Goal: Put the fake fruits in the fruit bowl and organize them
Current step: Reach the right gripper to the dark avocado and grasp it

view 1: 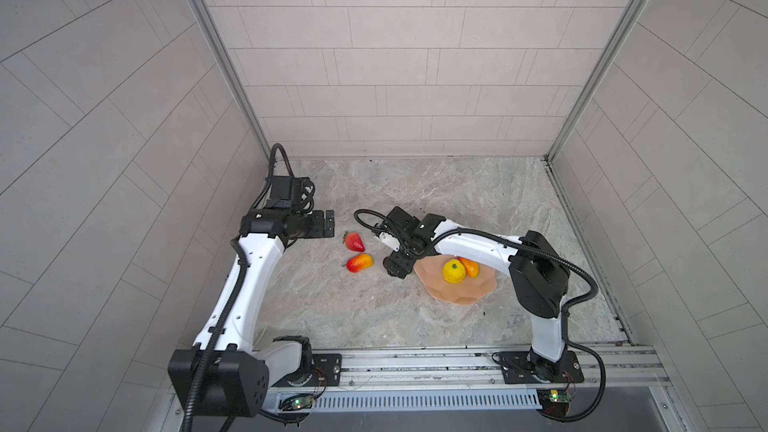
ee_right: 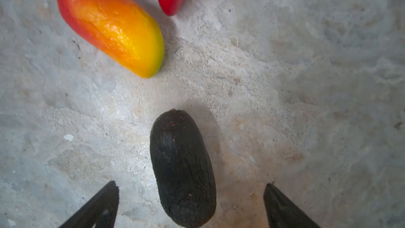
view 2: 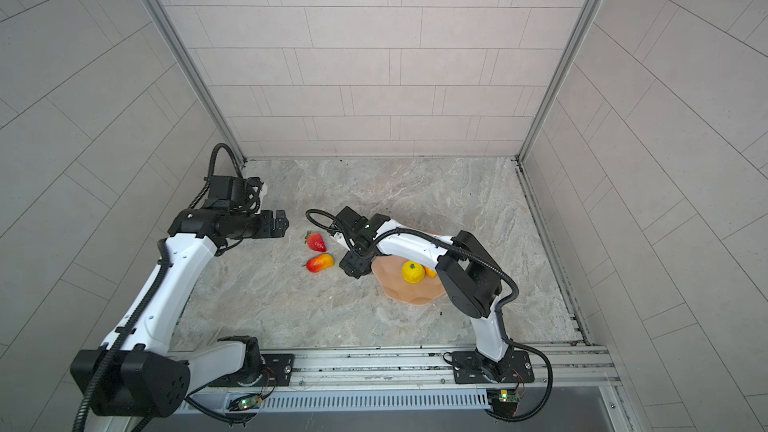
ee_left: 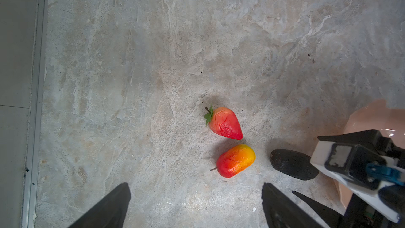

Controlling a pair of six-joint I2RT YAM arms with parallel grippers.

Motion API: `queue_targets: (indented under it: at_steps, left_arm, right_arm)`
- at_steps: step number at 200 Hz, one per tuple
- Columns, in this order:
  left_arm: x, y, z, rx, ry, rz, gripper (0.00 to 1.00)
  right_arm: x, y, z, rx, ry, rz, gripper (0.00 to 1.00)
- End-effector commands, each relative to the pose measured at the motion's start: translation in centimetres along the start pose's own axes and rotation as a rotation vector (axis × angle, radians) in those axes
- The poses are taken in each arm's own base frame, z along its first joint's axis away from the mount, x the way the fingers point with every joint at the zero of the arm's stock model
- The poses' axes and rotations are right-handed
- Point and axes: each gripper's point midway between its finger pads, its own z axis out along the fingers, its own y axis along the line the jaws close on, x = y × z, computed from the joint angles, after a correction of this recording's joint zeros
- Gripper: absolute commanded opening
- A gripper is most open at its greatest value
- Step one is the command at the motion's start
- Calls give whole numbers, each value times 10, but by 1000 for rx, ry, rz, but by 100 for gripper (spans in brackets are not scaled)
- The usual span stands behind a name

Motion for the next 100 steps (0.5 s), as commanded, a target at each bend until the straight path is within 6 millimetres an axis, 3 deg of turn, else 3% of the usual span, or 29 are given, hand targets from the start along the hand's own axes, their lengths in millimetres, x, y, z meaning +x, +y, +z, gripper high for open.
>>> queue_targets:
  at_steps: [1,41,56,71,100]
  left_arm:
    - [1,2,-2,-10,3,17,100]
    - [1,2,-2,-10,4,16,100]
    - [1,2,-2,-10,4,15,100]
    - [0,2,-2,-10,4,16,100]
    - [1,2,-1,-12,6,17,100]
  right_arm:
    - [2,10,9,-41,27,-32,80]
    - [15,16,34,-49,95,-39,65]
    - [15,16,36,-45,97,-38,54]
    - [12,16,30,-37,81,-38,38]
    - [-5,19,0,-28,8,-49,30]
